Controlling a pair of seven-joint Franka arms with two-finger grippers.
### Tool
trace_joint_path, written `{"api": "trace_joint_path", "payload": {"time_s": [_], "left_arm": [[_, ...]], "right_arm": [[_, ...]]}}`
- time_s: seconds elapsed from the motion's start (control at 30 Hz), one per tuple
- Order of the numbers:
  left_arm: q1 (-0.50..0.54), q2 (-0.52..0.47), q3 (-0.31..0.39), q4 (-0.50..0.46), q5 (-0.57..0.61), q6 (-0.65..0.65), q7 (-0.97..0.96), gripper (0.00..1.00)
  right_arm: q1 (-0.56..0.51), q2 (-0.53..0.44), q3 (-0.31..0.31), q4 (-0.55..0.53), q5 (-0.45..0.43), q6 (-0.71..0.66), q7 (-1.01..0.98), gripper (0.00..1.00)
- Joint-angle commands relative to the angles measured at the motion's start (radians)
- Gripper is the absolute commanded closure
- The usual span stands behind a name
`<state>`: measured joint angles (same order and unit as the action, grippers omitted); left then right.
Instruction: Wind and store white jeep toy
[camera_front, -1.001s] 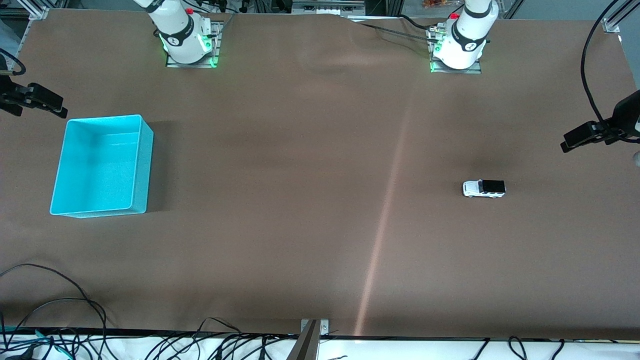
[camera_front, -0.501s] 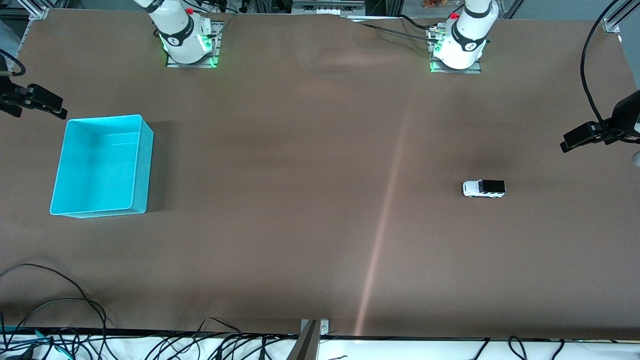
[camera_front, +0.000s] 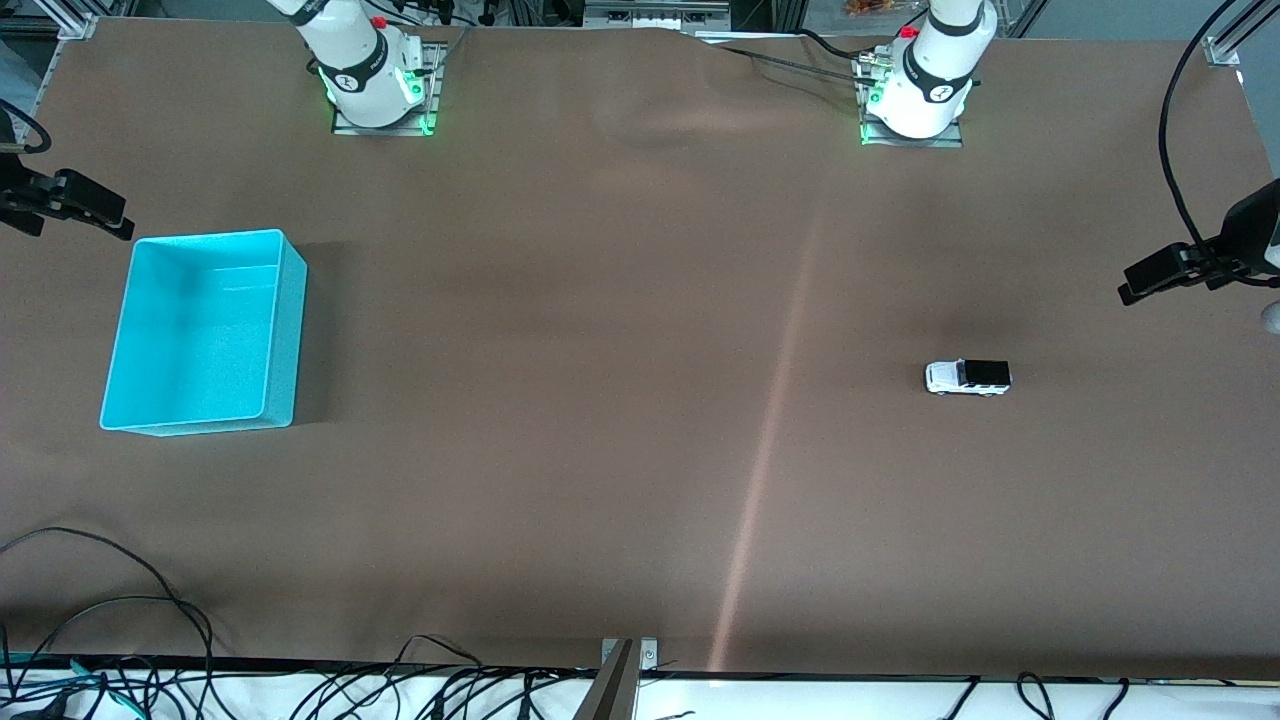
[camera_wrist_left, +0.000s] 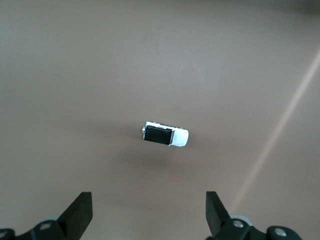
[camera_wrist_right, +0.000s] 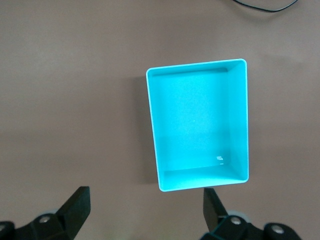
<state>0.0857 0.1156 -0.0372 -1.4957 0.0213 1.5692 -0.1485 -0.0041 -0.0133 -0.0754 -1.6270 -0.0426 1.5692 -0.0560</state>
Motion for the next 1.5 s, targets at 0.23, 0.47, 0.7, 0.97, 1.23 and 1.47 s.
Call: {"api": "trace_joint_path", "payload": {"time_s": [0.23, 0.47, 0.7, 0.97, 1.23, 1.47], "left_arm": [[-0.015, -0.011, 0.017, 0.002, -0.027, 0.008, 0.014, 0.00], [-0.015, -0.011, 0.017, 0.008, -0.026, 0.008, 0.012, 0.00], [-0.015, -0.004, 0.017, 0.009, -0.026, 0.008, 0.010, 0.00], [-0.011, 0.010, 0.019, 0.009, -0.027, 0.008, 0.010, 0.00], [-0.015, 0.039, 0.017, 0.005, -0.026, 0.005, -0.040, 0.00], [-0.020, 0.099, -0.013, -0.023, -0.027, 0.002, -0.349, 0.00]], "right_arm": [[0.003, 0.016, -0.004, 0.027, -0.014, 0.002, -0.005, 0.00], [0.003, 0.019, -0.004, 0.027, -0.014, 0.002, -0.005, 0.00], [0.003, 0.019, -0.004, 0.029, -0.014, 0.008, -0.005, 0.00], [0.003, 0.022, -0.004, 0.029, -0.014, 0.008, -0.005, 0.00], [0.003, 0.022, -0.004, 0.029, -0.014, 0.009, -0.005, 0.00], [0.003, 0.022, -0.004, 0.029, -0.014, 0.009, -0.005, 0.00]]}}
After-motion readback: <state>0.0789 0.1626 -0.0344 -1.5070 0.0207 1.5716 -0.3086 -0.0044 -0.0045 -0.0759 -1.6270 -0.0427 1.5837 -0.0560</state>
